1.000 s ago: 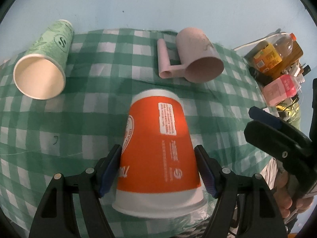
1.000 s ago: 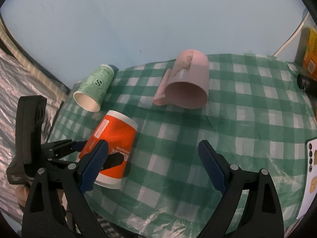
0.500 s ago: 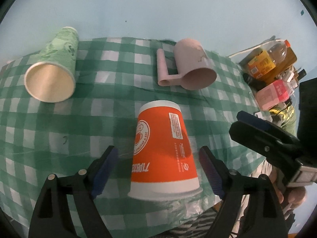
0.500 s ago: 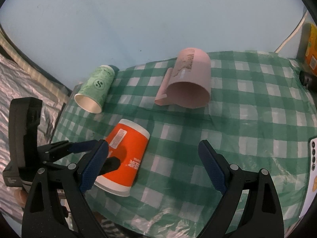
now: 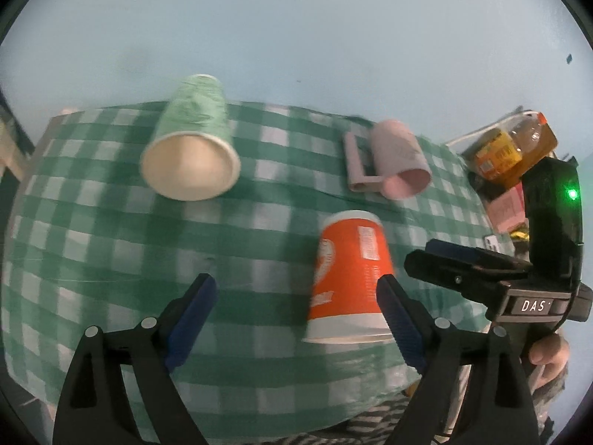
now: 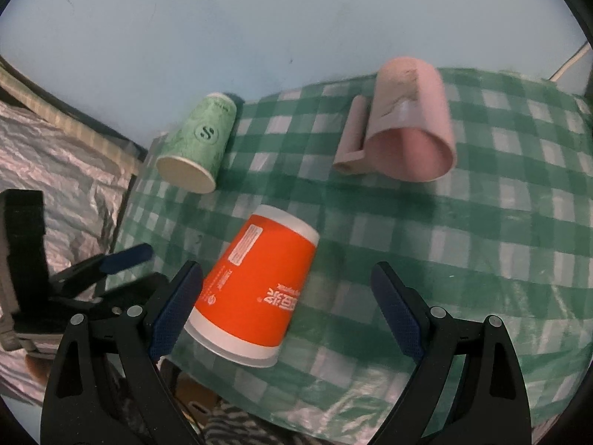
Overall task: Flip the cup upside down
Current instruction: 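Lift the orange cup with the right tool and pull it back, then rotate the right tool to turn the orange cup rim-down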
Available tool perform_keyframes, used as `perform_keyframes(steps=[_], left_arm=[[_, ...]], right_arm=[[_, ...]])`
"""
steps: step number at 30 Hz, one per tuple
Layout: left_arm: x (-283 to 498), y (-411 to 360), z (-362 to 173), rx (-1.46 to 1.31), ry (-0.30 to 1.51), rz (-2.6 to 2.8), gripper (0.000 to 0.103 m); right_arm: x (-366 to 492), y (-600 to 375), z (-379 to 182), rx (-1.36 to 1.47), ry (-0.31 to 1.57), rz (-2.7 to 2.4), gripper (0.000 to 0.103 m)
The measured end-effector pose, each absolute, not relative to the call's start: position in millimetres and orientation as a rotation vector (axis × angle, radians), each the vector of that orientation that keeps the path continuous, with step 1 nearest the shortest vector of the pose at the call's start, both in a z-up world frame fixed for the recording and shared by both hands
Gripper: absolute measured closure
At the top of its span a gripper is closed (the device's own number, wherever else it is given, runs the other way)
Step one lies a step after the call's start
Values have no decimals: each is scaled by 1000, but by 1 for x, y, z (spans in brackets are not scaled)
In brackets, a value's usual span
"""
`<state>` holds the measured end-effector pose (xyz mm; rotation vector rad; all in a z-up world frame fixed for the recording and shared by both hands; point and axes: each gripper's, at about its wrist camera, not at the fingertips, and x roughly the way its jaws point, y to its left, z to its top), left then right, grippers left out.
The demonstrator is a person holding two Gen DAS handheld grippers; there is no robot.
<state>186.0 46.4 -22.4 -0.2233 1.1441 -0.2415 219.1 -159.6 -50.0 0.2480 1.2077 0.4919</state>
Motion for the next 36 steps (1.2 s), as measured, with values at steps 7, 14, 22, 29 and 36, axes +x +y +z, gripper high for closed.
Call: perform_keyframes(steps=[7, 14, 22, 29, 36], left_arm=[[188, 60, -36, -179, 1146, -183, 14], [188, 72, -54, -185, 1145, -147, 14], [192, 77, -62, -181, 1119, -108, 14], [192, 77, -65, -186, 1120, -112, 14], [191, 77, -67, -207, 1111, -114, 14]], right_arm=[[231, -133, -74, 253, 1319, 479, 12], [245, -119, -88, 288, 1415, 470, 12], [257, -113, -96, 290, 1455, 430, 12], [262, -108, -105, 274, 1490, 423, 22], [260, -109, -105, 281, 1488, 447, 30]])
